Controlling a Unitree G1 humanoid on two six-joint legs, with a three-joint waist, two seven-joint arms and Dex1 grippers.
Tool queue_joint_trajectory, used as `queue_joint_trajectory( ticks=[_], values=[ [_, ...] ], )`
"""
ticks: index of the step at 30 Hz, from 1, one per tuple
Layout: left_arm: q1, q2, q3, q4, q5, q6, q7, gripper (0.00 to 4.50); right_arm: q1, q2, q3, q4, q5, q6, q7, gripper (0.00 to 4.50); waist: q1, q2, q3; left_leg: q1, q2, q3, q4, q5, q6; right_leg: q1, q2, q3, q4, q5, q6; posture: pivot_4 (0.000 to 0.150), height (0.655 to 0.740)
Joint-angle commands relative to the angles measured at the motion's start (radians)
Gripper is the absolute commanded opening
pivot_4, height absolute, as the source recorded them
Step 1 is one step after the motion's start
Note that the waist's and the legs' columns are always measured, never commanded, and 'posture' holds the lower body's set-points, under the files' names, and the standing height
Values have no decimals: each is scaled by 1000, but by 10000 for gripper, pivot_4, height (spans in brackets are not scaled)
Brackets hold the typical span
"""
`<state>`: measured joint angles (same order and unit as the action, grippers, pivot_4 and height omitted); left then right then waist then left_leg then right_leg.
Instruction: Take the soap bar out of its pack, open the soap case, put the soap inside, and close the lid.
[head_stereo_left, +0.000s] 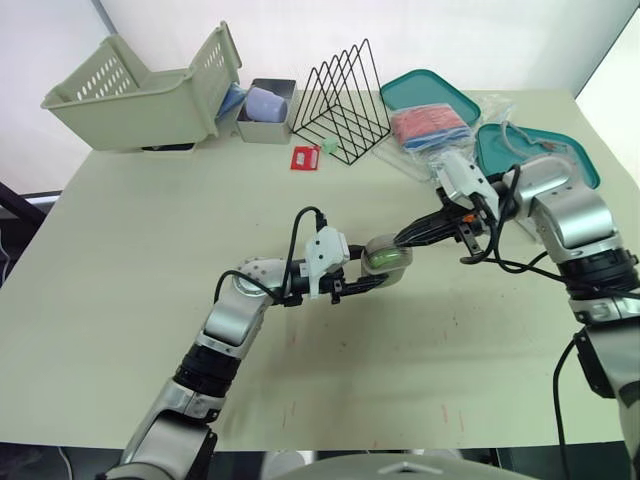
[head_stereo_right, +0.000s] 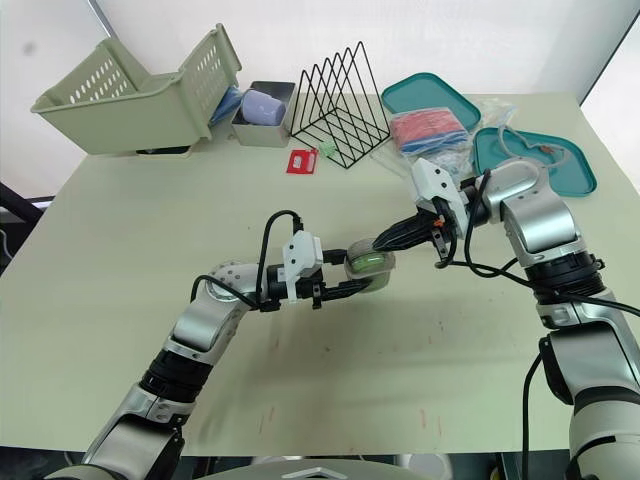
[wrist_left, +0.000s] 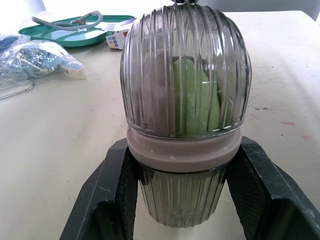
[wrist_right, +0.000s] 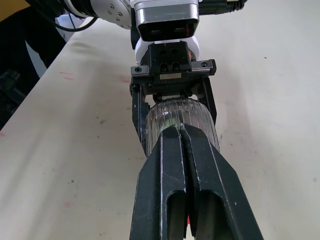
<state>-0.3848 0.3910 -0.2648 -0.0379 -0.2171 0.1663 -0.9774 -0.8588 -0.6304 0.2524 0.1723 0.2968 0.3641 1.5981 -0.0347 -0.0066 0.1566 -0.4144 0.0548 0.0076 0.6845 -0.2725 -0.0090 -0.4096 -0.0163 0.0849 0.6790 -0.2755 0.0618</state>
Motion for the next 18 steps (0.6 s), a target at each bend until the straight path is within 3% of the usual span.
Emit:
queue_joint_trajectory(
  ticks=[1,18],
  values=[
    [-10,-8,7,-43,-10,-16,5,19964,3,18,40,-13,-25,1,-13,498,0,0,0,0,0,0,0,0,0,0,0,0,0,0,0,1500,7400],
    [-14,-8,3,-37,-10,-17,-3,19964,-68,-3,-51,12,59,93,-20,498,1,0,0,0,0,0,0,0,0,0,0,0,0,0,0,1500,7400]
  ],
)
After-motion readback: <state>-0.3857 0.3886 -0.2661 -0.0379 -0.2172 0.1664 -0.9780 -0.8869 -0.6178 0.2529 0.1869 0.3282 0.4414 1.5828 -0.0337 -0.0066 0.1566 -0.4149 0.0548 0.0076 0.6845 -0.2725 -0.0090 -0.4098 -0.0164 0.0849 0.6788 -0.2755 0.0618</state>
